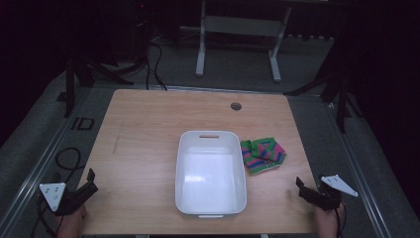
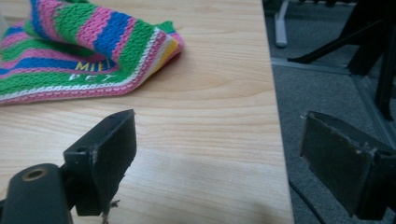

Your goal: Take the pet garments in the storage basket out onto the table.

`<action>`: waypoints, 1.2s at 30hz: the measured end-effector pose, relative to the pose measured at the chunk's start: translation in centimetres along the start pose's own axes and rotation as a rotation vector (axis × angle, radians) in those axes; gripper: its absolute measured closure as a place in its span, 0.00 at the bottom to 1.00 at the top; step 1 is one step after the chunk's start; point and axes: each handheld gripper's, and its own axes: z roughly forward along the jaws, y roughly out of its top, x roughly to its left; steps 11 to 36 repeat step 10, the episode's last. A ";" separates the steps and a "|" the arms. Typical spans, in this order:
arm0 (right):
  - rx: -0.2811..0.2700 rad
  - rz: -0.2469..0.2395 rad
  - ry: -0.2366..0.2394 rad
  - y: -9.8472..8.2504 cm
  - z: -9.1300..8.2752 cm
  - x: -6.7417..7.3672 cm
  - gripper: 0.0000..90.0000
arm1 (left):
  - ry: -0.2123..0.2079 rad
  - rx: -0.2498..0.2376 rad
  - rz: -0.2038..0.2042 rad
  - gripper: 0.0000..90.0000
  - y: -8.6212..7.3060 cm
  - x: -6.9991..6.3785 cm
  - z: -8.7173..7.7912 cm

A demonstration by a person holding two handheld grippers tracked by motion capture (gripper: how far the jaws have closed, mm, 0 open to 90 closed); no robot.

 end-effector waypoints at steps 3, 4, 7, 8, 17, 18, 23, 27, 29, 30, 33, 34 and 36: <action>-0.018 0.005 -0.012 -0.2 -0.1 -0.2 0.12 | -0.001 0.001 0.000 0.02 0.0 0.0 0.0; -0.019 0.009 -0.011 -0.2 -0.1 -0.3 0.12 | -0.001 0.001 0.000 0.02 0.0 0.0 0.0; -0.009 0.000 -0.020 -0.3 0.1 -0.3 0.13 | -0.001 0.002 0.000 0.02 0.0 0.0 0.0; -0.016 0.000 -0.024 -0.3 0.0 -0.3 0.14 | -0.001 0.002 0.000 0.02 0.0 0.0 0.0; -0.021 0.002 -0.016 -0.3 0.0 -0.4 0.14 | -0.001 0.002 -0.001 0.02 0.0 0.0 0.0; -0.021 0.002 -0.016 -0.3 0.0 -0.4 0.14 | -0.001 0.002 -0.001 0.02 0.0 0.0 0.0; -0.021 0.002 -0.016 -0.3 0.0 -0.4 0.14 | -0.001 0.002 -0.001 0.02 0.0 0.0 0.0; -0.021 0.002 -0.016 -0.3 0.0 -0.4 0.14 | -0.001 0.002 -0.001 0.02 0.0 0.0 0.0; -0.021 0.002 -0.016 -0.3 0.0 -0.4 0.14 | -0.001 0.002 -0.001 0.02 0.0 0.0 0.0; -0.021 0.002 -0.016 -0.3 0.0 -0.4 0.14 | -0.001 0.002 -0.001 0.02 0.0 0.0 0.0; -0.021 0.002 -0.016 -0.3 0.0 -0.4 0.14 | -0.001 0.002 -0.001 0.02 0.0 0.0 0.0; -0.021 0.002 -0.016 -0.3 0.0 -0.4 0.14 | -0.001 0.002 -0.001 0.02 0.0 0.0 0.0; -0.021 0.002 -0.016 -0.3 0.0 -0.4 0.14 | -0.001 0.002 -0.001 0.02 0.0 0.0 0.0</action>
